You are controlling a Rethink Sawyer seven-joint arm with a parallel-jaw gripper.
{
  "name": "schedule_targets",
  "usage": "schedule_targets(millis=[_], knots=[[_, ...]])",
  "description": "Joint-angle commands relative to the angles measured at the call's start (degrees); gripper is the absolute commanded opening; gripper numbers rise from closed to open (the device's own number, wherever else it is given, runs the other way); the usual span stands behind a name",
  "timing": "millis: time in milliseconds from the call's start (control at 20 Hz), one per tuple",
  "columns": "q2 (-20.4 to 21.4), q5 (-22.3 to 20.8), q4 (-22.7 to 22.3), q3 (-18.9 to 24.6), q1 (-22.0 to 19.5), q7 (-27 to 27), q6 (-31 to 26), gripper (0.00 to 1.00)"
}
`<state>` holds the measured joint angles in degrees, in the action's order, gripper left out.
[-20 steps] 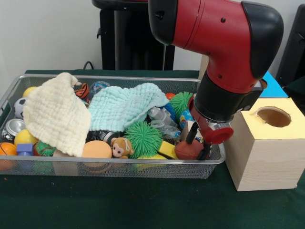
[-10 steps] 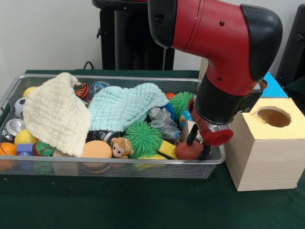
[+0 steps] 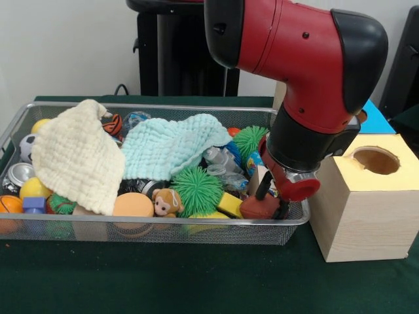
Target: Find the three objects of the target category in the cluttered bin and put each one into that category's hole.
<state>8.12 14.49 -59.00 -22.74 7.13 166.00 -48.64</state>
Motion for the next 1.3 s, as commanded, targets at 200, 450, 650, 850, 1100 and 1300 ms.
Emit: schedule_targets(millis=[200,450,650,850,1100,1300], knots=[[-8.2,3.1,-4.5,7.1,2.5,11.7,6.1,1.00],[-9.7,2.9,-4.6,7.6,2.6,11.2,9.6,1.00],[-10.3,2.6,-5.6,8.1,2.2,10.0,11.8,1.00],[-10.3,1.8,-6.7,9.0,1.3,7.6,12.4,1.00],[-9.8,1.1,-7.8,9.5,0.7,5.9,14.1,1.00],[-9.1,0.4,-8.9,9.6,0.2,4.6,14.9,1.00]])
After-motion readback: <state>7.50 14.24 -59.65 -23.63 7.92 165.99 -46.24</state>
